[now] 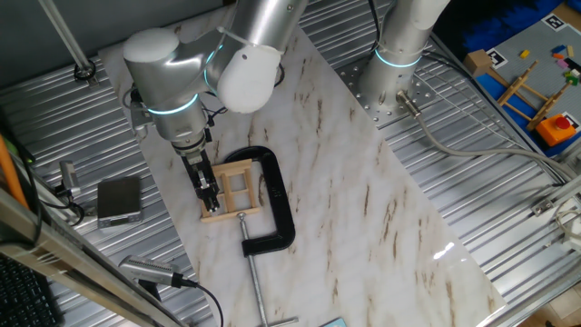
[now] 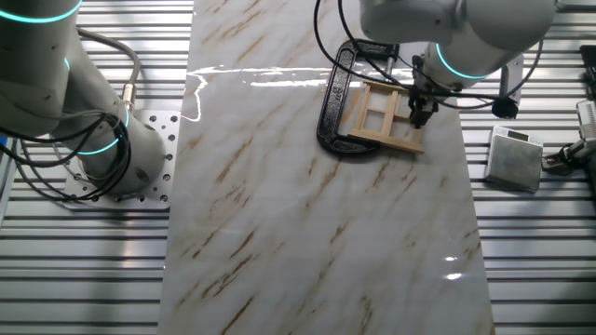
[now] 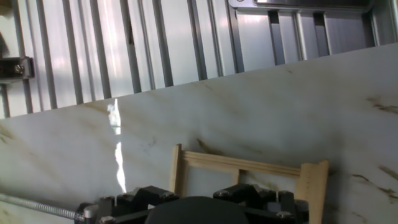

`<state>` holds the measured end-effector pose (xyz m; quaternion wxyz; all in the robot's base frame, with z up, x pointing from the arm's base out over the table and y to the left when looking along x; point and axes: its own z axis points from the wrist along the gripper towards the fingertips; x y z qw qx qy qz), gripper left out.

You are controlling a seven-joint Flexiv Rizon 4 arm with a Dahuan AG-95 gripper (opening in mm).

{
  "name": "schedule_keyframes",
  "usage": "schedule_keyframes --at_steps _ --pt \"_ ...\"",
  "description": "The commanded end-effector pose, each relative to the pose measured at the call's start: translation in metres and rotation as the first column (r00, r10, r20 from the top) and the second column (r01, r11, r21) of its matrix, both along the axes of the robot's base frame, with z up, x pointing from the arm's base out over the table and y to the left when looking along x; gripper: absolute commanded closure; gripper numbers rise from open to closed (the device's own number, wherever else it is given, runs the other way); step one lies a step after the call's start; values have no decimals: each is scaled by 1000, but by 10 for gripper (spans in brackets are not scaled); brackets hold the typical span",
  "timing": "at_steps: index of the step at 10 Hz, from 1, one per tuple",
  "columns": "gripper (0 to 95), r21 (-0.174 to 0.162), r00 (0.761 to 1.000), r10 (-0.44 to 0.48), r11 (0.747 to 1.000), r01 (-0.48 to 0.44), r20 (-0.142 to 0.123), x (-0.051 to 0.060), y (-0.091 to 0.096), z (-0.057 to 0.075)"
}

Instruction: Close a sliding window

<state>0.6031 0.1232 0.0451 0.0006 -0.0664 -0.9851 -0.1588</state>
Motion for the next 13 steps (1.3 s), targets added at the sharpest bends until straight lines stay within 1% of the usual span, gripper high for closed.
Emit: schedule_keyframes --at_steps 1,5,6,13 --pt "0 -1 1000 -4 1000 4 7 2 6 -2" --pt "0 1 1000 -9 1000 9 13 3 17 -1" --pt "190 0 1000 -16 1000 16 12 3 20 -2" --pt "190 6 998 -55 998 55 2 4 22 -5"
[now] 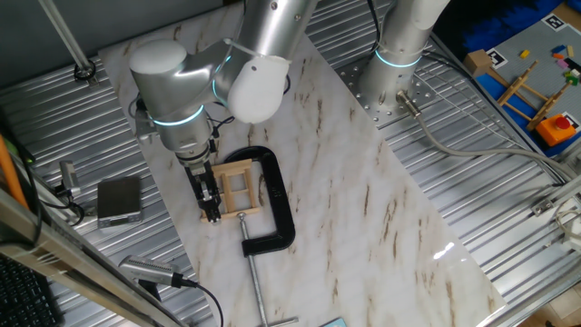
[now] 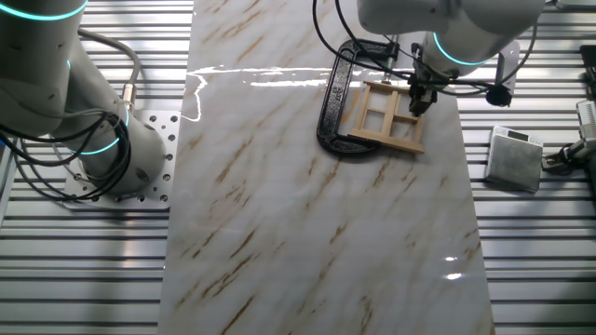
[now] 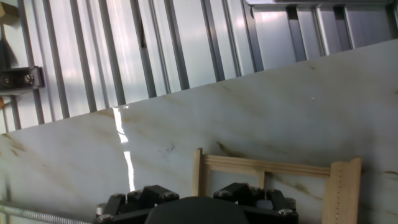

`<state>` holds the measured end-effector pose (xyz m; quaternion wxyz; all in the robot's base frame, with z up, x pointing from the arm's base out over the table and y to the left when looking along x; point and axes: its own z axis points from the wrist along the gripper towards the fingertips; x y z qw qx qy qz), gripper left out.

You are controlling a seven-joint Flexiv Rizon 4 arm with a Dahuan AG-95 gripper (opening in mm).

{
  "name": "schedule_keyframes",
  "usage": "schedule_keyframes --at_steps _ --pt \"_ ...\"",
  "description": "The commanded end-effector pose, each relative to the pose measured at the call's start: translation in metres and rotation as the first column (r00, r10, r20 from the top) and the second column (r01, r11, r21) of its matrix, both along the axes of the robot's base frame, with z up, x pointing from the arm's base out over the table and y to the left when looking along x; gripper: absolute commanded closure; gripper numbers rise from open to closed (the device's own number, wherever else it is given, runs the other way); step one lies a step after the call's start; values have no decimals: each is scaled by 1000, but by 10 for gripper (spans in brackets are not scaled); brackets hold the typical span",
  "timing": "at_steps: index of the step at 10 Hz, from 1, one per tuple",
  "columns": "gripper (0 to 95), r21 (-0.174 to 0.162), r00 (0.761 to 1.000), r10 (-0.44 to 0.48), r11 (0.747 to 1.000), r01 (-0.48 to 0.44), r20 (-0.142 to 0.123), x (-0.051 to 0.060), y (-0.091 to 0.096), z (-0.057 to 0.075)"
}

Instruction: Close a sliding window

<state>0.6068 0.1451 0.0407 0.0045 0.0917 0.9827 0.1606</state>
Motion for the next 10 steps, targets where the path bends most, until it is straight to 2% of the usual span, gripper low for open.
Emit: schedule_keyframes --at_steps 1,10 --pt "190 6 1000 -10 1000 10 0 0 0 -2" --pt "190 16 1000 -16 1000 16 -1 1 -2 -10"
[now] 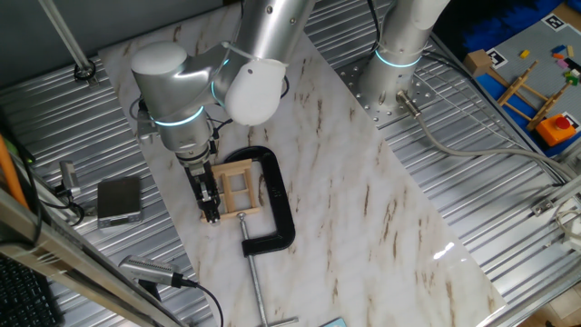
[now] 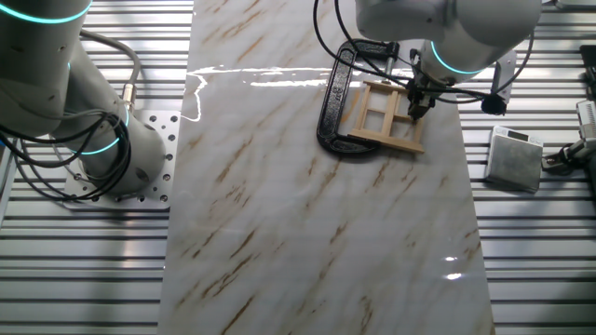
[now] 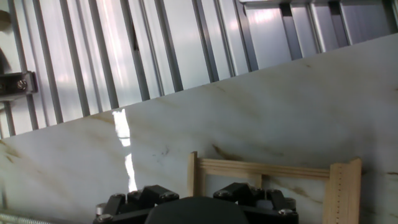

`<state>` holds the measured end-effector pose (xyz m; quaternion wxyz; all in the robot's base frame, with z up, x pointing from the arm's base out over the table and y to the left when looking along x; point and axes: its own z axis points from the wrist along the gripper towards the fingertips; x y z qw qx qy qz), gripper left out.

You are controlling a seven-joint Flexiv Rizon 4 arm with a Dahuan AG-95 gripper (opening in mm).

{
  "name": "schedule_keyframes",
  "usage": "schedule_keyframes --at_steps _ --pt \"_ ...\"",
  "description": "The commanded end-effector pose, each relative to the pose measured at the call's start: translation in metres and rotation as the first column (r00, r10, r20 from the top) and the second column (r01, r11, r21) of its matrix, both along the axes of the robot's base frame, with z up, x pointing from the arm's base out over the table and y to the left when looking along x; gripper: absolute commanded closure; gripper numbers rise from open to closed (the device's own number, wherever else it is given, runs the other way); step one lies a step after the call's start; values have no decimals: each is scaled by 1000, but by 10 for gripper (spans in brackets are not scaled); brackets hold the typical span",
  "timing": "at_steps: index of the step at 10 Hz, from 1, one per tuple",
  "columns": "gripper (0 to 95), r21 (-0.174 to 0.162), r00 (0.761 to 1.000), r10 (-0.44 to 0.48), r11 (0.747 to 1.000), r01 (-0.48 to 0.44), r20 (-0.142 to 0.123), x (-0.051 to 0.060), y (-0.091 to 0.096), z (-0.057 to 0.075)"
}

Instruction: Close a sliding window

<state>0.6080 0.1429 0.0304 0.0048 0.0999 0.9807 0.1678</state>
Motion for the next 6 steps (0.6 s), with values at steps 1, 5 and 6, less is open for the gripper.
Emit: schedule_keyframes --at_steps 1,5,6 --pt "190 2 1000 1 1000 -1 0 -1 0 0" --pt "190 5 1000 2 1000 -2 0 -4 -2 -3" --pt "190 5 1000 4 1000 -4 1 -6 -3 -4"
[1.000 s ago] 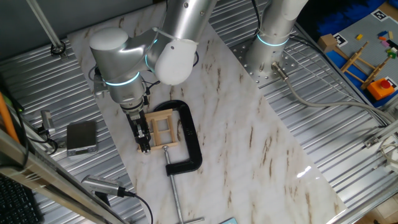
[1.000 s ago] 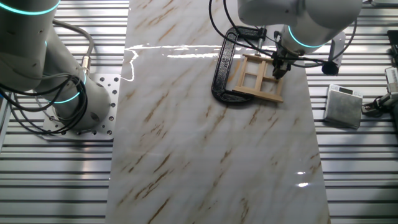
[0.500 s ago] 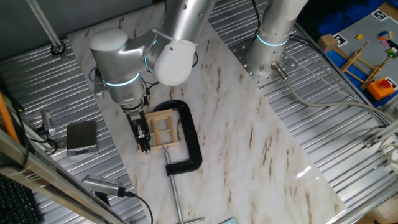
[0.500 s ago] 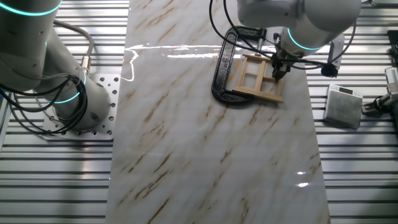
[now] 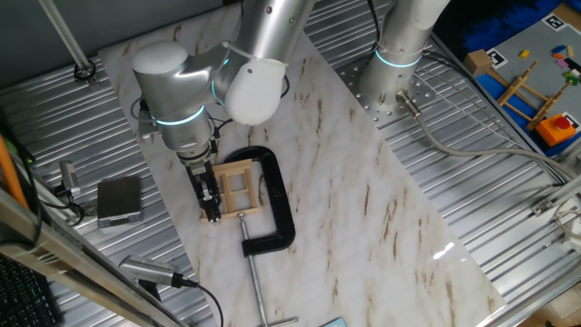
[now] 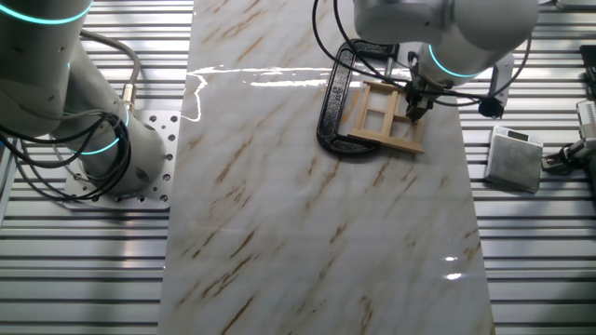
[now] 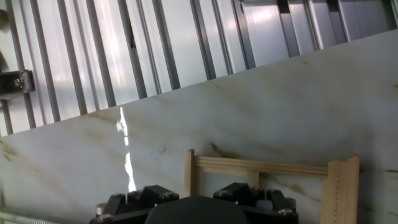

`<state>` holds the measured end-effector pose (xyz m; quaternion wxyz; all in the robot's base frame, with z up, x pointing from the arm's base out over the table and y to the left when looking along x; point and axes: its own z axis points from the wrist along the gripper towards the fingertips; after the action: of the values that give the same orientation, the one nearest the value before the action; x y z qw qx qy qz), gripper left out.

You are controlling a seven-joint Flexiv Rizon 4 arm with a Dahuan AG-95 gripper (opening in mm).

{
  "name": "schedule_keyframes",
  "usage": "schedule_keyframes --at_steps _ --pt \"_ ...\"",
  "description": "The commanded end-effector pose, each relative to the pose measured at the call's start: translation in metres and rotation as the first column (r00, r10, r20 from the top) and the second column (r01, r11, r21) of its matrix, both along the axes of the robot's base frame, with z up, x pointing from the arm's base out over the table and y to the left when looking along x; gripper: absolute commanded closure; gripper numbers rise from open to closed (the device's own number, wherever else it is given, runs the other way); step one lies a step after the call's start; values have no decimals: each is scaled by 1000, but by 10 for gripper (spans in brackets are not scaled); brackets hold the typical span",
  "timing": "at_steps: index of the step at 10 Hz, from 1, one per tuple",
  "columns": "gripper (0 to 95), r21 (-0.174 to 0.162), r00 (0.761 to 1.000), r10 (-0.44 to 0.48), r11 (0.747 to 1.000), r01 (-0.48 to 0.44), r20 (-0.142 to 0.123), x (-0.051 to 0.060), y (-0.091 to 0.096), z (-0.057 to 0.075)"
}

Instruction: Close a sliding window

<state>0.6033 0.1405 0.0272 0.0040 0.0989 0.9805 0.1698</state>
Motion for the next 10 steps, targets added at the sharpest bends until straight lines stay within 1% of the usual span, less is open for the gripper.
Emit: schedule_keyframes --at_steps 1,6,10 --pt "190 1 1000 3 1000 -3 2 -2 0 -1" --pt "190 13 1000 3 1000 -3 8 -3 0 -2" --pt "190 11 1000 6 1000 -6 9 -3 1 -2"
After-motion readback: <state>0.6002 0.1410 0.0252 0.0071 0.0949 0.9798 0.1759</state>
